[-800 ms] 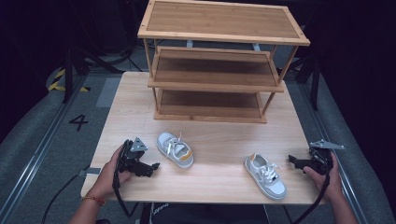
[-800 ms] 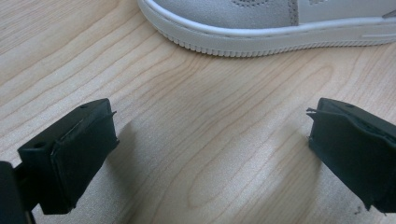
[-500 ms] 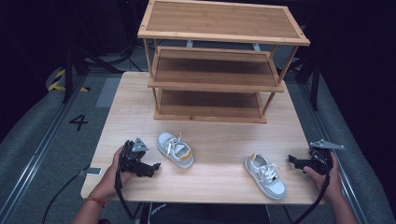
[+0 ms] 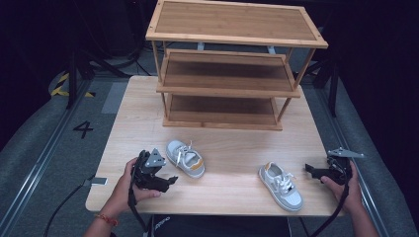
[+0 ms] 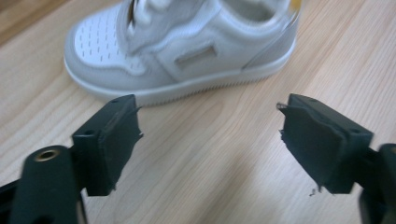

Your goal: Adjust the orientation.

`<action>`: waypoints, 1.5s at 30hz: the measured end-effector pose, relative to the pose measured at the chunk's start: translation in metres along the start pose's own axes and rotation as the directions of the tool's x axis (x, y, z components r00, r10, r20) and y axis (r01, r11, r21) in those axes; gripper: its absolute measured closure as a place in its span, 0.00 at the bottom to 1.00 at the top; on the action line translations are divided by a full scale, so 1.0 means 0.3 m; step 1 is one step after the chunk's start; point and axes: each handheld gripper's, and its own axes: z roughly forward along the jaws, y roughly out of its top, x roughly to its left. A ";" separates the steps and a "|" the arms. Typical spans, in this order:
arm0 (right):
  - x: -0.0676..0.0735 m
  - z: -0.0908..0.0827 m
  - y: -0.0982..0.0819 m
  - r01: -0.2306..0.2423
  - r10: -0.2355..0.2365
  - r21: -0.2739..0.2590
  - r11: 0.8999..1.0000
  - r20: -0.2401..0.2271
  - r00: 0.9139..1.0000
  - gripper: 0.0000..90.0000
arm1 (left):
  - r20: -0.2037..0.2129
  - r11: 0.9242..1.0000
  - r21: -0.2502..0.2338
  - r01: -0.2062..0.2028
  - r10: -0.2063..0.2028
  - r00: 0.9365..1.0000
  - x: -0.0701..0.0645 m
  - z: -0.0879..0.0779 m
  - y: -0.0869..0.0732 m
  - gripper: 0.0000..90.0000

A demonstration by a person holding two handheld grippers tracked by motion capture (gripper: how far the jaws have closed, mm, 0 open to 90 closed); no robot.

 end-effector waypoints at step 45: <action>0.001 0.001 0.001 -0.001 0.001 -0.001 1.000 0.001 1.000 0.00 | 0.353 0.947 0.231 -0.223 0.131 0.926 -0.069 0.101 0.200 0.76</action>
